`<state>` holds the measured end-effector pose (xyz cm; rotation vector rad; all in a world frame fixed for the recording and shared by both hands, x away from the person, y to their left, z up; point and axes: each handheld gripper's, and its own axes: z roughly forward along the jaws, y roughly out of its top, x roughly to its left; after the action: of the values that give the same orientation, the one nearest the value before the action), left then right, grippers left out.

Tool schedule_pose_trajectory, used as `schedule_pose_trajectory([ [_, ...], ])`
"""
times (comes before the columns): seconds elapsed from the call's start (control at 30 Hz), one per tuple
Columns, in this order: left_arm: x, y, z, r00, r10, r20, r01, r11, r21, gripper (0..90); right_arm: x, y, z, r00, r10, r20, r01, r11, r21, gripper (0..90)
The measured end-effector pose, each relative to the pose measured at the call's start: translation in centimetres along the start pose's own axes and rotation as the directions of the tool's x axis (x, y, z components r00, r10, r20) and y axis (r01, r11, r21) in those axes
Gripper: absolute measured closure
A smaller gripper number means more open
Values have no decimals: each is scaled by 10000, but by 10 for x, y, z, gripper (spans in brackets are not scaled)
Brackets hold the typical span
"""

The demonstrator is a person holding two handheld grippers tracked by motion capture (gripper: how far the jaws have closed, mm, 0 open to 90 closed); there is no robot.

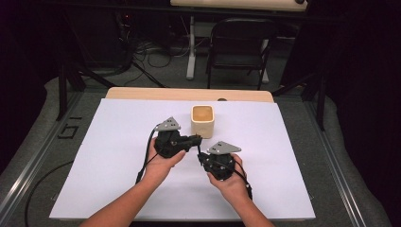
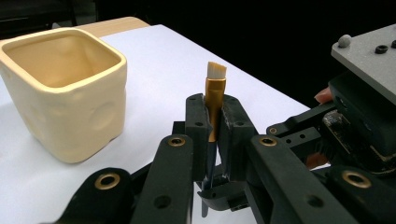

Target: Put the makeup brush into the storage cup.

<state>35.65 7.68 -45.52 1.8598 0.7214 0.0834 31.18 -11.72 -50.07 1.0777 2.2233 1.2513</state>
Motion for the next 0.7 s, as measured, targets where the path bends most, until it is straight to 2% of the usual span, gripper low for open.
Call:
schedule_pose_trajectory([
  [0.2,0,3,-2,10000,78,-50,-78,9999,-70,838,0,1,-1,9999,89,-77,-91,9998,-165,829],
  [0.3,1,7,-5,9995,151,-263,-155,9998,-148,838,-1,0,-2,9996,235,-153,-238,9994,-235,765],
  [0.47,4,12,-9,9980,249,-582,-266,9992,-296,838,-2,-1,-3,9997,238,-37,-239,9993,-303,727],
  [0.6,9,20,-12,9941,503,-957,-528,9983,-237,838,-3,-3,-2,9996,272,-66,-274,9990,-350,652],
  [0.7,11,22,-14,9924,522,-1112,-556,9981,-280,838,-3,-4,-2,9998,203,-20,-204,9992,-349,626],
])
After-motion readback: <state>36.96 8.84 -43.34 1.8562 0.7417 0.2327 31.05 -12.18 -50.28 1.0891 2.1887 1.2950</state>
